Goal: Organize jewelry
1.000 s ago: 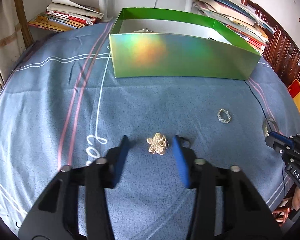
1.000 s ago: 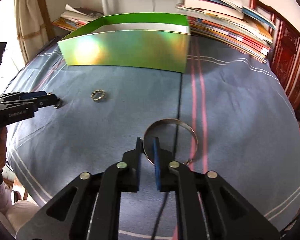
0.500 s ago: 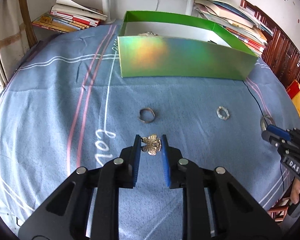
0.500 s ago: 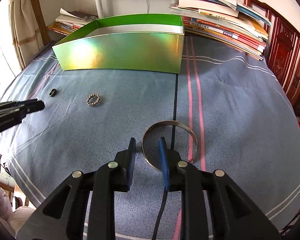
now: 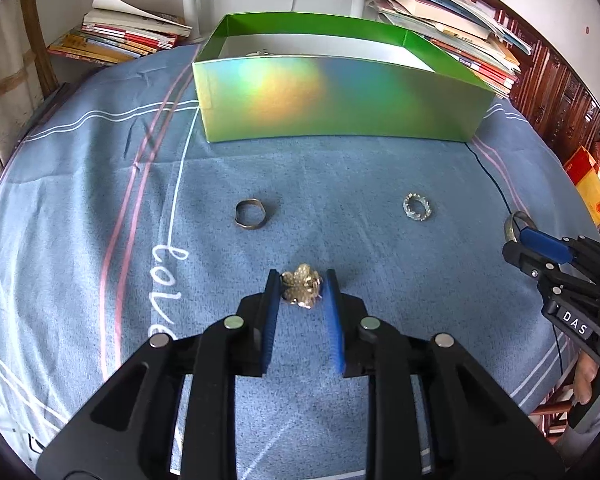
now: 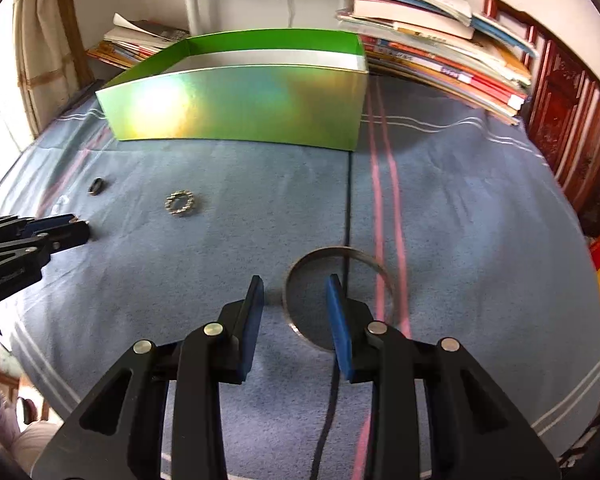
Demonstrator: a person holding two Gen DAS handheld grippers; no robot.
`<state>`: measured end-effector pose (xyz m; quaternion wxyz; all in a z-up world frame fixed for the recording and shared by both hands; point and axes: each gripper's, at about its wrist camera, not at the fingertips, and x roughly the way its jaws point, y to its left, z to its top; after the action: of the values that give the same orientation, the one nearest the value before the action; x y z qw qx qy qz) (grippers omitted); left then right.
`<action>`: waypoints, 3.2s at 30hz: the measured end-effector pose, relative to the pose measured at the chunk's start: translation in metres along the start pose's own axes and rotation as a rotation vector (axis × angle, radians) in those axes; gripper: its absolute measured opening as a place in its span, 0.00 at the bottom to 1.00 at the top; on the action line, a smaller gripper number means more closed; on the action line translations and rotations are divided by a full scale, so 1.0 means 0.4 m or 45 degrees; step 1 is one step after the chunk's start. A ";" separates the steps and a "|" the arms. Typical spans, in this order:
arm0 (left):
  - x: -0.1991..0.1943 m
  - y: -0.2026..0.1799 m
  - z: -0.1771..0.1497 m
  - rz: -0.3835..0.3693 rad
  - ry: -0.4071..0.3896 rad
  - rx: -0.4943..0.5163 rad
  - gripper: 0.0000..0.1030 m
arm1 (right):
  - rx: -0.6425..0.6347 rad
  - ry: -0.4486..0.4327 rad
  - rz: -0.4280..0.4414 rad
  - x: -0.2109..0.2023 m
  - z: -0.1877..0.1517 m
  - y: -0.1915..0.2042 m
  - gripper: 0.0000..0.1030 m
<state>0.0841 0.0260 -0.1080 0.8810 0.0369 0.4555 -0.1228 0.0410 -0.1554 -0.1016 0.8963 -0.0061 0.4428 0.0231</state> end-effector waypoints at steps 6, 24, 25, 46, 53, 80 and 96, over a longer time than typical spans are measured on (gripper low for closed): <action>0.000 -0.018 -0.009 0.031 -0.021 0.006 0.43 | 0.015 0.003 -0.016 0.006 0.008 0.004 0.32; -0.004 -0.025 -0.008 0.021 -0.031 -0.001 0.44 | 0.035 0.000 -0.005 0.001 0.003 0.009 0.32; -0.004 -0.025 -0.008 0.021 -0.031 0.000 0.44 | 0.025 -0.002 0.005 0.001 0.003 0.013 0.28; -0.013 -0.046 -0.004 0.051 -0.050 0.034 0.56 | 0.026 -0.002 -0.007 -0.011 -0.007 0.029 0.28; -0.004 -0.053 -0.005 0.052 -0.032 0.038 0.58 | 0.054 -0.007 -0.017 -0.009 -0.003 0.029 0.28; -0.001 -0.050 -0.002 0.060 -0.029 0.038 0.23 | 0.027 -0.013 -0.005 -0.012 0.002 0.050 0.10; -0.001 -0.052 -0.003 0.078 -0.025 0.036 0.40 | 0.025 -0.012 0.001 -0.009 -0.003 0.055 0.07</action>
<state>0.0779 0.0063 -0.1075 0.8881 0.0622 0.4436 -0.1026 0.0370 -0.1336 -0.0993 0.8984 0.0032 0.4387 0.0192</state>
